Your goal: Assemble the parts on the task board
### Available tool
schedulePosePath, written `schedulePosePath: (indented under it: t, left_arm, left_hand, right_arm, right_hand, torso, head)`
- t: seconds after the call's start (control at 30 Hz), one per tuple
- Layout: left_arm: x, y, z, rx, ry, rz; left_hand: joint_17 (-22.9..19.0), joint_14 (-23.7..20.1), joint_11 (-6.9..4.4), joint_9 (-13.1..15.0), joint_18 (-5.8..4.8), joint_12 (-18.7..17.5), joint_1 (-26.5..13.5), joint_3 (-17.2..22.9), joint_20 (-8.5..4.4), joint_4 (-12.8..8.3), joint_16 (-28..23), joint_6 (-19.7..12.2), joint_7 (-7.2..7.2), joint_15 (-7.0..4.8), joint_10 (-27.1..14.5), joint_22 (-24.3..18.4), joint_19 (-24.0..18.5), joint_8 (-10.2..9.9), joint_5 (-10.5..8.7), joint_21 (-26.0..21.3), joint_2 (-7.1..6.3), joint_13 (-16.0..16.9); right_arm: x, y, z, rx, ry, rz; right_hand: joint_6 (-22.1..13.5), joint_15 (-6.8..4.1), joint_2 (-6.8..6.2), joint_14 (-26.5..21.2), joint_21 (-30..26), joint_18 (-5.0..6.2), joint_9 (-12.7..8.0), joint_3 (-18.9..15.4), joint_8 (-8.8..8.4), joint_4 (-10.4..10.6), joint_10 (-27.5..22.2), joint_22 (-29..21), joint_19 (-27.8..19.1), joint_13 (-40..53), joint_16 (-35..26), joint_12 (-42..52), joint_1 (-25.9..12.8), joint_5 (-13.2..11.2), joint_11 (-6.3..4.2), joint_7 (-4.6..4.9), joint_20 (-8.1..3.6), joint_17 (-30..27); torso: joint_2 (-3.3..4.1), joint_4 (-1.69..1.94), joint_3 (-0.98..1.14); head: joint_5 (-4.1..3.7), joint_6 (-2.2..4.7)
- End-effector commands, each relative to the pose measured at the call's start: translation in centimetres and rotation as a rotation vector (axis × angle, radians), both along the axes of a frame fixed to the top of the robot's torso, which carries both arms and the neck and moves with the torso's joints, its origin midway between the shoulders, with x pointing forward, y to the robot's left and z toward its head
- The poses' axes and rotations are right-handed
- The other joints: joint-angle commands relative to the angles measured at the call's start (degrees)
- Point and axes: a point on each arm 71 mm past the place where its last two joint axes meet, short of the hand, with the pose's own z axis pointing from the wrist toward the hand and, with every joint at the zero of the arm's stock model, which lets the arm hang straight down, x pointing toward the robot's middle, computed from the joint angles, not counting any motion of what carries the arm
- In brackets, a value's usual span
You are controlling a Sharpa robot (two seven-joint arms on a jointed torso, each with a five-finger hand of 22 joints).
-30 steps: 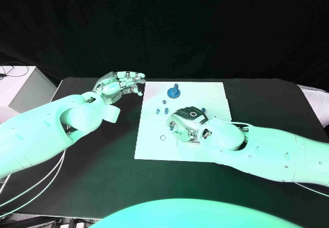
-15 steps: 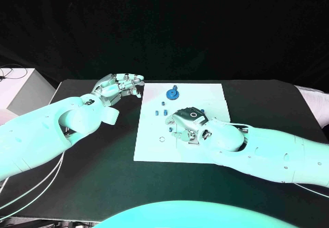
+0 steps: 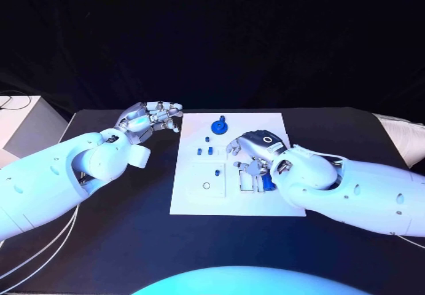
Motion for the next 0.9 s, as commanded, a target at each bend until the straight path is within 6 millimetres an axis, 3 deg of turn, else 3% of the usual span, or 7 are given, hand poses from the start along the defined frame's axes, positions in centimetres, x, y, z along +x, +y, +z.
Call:
schedulePosePath:
  t: [0.03,0.2,0.27,0.53,0.9]
  left_arm:
    - [0.0,-0.2,0.1,-0.009,-0.007,-0.016]
    - [0.1,-0.3,0.0,-0.01,-0.006,-0.018]
    - [0.1,-0.3,0.0,-0.011,-0.006,-0.018]
    - [0.1,-0.3,-0.1,-0.01,-0.005,-0.016]
    - [0.1,-0.2,-0.1,-0.009,-0.004,-0.015]
  left_hand:
    - [-0.1,0.1,-0.02,-0.1,0.75,0.0,0.1,-0.5,0.02,0.0,-0.4,0.0,0.38,0.34,-0.3,-0.1,0.3,0.3,-0.01,-0.2,0.14,-0.1]
    - [-0.1,0.1,-0.02,-0.1,0.75,0.0,0.1,-0.5,0.02,0.0,-0.4,0.0,0.38,0.34,-0.3,-0.1,0.3,0.3,-0.01,-0.2,0.14,-0.1]
    - [-0.1,0.1,-0.02,-0.1,0.75,0.0,0.1,-0.5,0.02,0.0,-0.4,0.0,0.38,0.34,-0.3,-0.1,0.3,0.3,-0.01,-0.2,0.14,-0.1]
    - [-0.1,0.1,-0.02,-0.1,0.75,0.0,0.1,-0.5,0.02,0.0,-0.4,0.0,0.38,0.34,-0.3,-0.1,0.3,0.3,-0.01,-0.2,0.14,-0.1]
    - [-0.1,0.1,-0.03,-0.1,0.75,0.1,0.2,-0.5,0.02,0.0,-0.4,0.0,0.38,0.34,-0.3,-0.1,0.3,0.4,0.0,-0.3,0.17,-0.1]
  right_arm:
    - [0.7,-1.2,0.8,0.008,0.089,-0.015]
    - [2.6,-4.2,2.4,-0.028,0.127,-0.066]
    - [3.1,-4.9,2.5,-0.045,0.128,-0.078]
    - [4.2,-6.2,2.3,-0.146,0.14,-0.097]
    - [5.1,-6.0,1.6,-0.179,0.13,-0.116]
  right_hand:
    - [0.4,-0.27,-0.62,0.3,0.4,-0.29,-0.1,0.4,0.39,0.1,0.4,0.2,0.4,0.0,0.3,-0.2,-0.2,0.2,-0.11,-0.07,0.03,0.2]
    - [0.4,-0.34,-1.52,0.4,0.5,-0.33,-0.2,-0.1,0.46,0.3,-0.2,0.5,0.4,-0.1,0.7,-0.9,-1.0,-0.2,-0.19,-0.74,-0.1,0.7]
    - [0.0,-0.33,-1.59,0.3,0.3,-0.32,-0.5,-1.9,0.39,0.2,-0.9,0.4,0.4,0.0,0.9,-1.3,-1.3,1.0,-0.13,-0.92,-0.06,0.8]
    - [-0.9,0.25,0.73,0.3,-1.3,-0.12,-1.5,-11.9,0.29,1.8,-4.6,-0.2,0.1,0.2,1.6,-1.4,1.3,0.9,0.51,-2.23,0.38,1.1]
    - [-0.3,0.05,1.72,0.1,-0.4,-0.28,-1.7,-12.2,0.64,2.4,-3.4,0.7,0.7,0.5,1.4,-0.8,2.7,1.0,0.24,-2.08,0.26,0.6]
  torso:
    - [-0.09,-0.21,-0.02]
    - [-0.29,-0.32,-0.07]
    - [-0.19,-0.29,-0.05]
    - [-0.08,-0.25,0.02]
    - [0.04,-0.18,0.0]
  head:
    - [-0.56,0.73]
    - [-0.84,1.24]
    - [-0.98,1.45]
    - [-1.31,1.64]
    - [-1.6,1.71]
